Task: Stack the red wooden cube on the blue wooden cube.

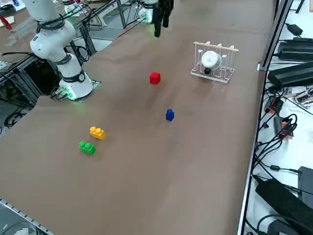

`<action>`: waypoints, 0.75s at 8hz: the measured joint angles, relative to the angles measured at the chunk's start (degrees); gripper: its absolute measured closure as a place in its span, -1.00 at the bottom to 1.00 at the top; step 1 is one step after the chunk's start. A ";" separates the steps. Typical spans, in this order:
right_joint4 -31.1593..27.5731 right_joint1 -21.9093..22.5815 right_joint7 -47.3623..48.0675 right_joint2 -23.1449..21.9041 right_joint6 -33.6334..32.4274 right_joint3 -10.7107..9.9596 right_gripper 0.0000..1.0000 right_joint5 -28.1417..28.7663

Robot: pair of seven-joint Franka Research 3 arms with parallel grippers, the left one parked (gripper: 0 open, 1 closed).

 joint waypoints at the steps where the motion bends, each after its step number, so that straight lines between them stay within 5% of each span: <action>1: -5.66 1.36 0.45 -0.28 7.10 0.11 -1.00 0.03; 6: -40.72 12.75 13.70 -4.16 44.97 0.46 -1.00 0.28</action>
